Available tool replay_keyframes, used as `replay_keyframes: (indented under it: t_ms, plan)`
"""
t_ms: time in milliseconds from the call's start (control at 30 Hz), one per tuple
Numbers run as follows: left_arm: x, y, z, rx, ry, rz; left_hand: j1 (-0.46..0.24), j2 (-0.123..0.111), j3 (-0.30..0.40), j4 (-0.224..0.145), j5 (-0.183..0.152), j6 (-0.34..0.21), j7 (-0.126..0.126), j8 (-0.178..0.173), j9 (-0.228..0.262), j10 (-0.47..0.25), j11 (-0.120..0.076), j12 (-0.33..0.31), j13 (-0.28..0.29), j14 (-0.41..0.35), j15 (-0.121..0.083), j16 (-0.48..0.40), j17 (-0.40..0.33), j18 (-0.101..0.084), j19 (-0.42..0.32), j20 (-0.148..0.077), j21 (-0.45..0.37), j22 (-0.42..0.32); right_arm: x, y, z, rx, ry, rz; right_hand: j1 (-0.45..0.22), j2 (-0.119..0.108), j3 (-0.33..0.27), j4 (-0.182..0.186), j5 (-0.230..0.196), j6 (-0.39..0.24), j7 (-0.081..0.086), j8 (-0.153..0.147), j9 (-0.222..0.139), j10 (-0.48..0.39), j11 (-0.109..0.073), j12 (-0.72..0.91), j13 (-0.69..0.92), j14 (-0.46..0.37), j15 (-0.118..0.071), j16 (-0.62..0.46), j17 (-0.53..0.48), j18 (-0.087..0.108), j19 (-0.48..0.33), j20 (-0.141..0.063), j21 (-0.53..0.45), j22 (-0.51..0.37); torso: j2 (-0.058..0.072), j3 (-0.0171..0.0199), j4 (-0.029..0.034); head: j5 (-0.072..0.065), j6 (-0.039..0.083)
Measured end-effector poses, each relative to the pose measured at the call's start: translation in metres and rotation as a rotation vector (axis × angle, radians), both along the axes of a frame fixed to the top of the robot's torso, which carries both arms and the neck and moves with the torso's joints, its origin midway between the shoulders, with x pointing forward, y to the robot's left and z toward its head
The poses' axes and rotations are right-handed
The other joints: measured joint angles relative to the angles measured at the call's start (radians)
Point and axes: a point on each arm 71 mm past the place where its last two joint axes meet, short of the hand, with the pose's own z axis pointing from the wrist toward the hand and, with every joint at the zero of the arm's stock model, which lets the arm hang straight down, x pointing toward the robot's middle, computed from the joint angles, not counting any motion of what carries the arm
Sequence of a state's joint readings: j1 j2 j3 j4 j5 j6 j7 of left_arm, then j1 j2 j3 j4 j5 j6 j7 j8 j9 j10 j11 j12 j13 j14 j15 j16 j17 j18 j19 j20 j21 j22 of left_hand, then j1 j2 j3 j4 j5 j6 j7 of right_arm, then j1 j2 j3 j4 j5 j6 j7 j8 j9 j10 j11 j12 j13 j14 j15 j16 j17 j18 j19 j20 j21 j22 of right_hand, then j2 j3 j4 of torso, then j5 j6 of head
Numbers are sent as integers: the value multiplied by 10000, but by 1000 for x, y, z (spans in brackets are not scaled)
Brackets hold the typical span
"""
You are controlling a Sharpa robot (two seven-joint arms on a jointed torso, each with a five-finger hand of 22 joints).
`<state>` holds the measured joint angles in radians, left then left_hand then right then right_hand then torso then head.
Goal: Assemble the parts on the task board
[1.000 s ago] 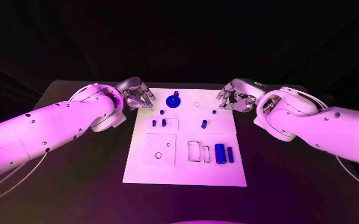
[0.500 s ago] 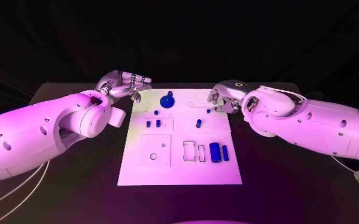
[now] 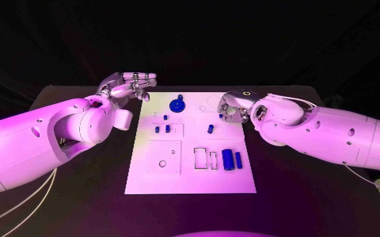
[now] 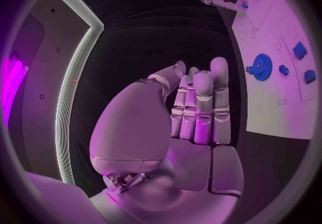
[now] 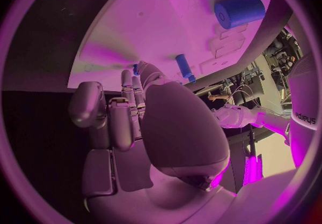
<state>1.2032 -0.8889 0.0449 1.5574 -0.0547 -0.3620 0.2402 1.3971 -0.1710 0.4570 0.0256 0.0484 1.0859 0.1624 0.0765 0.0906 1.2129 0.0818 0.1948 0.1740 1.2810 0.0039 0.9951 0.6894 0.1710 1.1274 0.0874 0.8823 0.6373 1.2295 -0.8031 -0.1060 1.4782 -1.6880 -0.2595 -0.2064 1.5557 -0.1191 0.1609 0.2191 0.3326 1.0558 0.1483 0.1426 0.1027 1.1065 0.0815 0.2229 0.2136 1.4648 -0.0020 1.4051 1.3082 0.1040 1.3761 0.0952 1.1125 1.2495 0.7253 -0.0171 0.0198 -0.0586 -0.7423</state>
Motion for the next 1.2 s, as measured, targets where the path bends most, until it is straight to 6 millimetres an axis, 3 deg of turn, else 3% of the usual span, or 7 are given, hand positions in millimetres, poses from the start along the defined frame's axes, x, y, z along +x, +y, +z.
replay_keyframes:
  t_ms: [333,567,933,1033,1067,1200]
  plan:
    - [-2,-2,2,-528,12,119,41,41,-50,-51,0,-16,-15,0,-8,-64,4,31,23,-67,-2,0,-40,0,-36,36,-15,-26,3,5,-4,-51,73,41,0,0,365,-92,-59,199,-58,0,10,285,-68,-59,-156,0,0,48,-2,-1,47,-26,133,183,0,12,-3,48,-7]
    - [-2,-2,2,-636,56,133,93,93,-79,-80,0,-51,20,0,-17,-71,0,60,37,-67,-2,0,49,0,-36,36,-55,-35,5,6,-5,-45,91,54,122,122,949,-271,-797,386,-100,-24,39,495,-113,-170,-272,-1,0,106,-2,0,84,-63,367,385,0,13,-8,56,-40]
    - [-2,-2,1,-592,185,108,185,185,-74,-147,0,-88,55,0,-32,-178,36,107,65,-68,-2,44,31,0,-36,36,-53,-56,6,8,-7,-76,123,93,133,134,1449,-596,-878,554,-91,-49,74,642,-105,-280,-375,-1,0,143,-4,0,88,-68,493,538,-16,17,-14,37,-88]
    - [-2,-1,0,-510,244,87,192,191,-74,-161,0,-123,22,0,-38,-180,38,106,72,-67,-2,44,19,0,-36,36,-53,-57,5,8,-7,-68,107,108,135,136,1728,-696,-1232,554,-91,-116,78,680,-103,-333,-402,36,-36,194,-4,-5,119,-99,629,586,-19,16,-14,11,-83]
    - [-3,-2,0,-483,259,78,224,223,-73,-203,0,-142,42,0,-38,-180,38,116,77,-67,-2,44,19,0,-36,36,-53,-57,5,8,-7,-56,97,111,157,165,1828,-696,-1400,554,-91,-116,89,698,-88,-339,-439,36,-36,195,-5,-121,123,-95,669,586,-19,16,-13,2,-81]
    - [-3,-2,-1,-390,317,49,224,224,-73,-203,0,-157,55,0,-40,-219,37,144,76,-67,-1,44,20,1,-35,36,-53,-56,3,7,-8,6,46,89,101,274,2174,-676,-1803,590,-54,-165,110,748,-61,-412,-489,36,-36,194,-5,-125,155,-63,780,586,-20,16,-9,-22,-71]
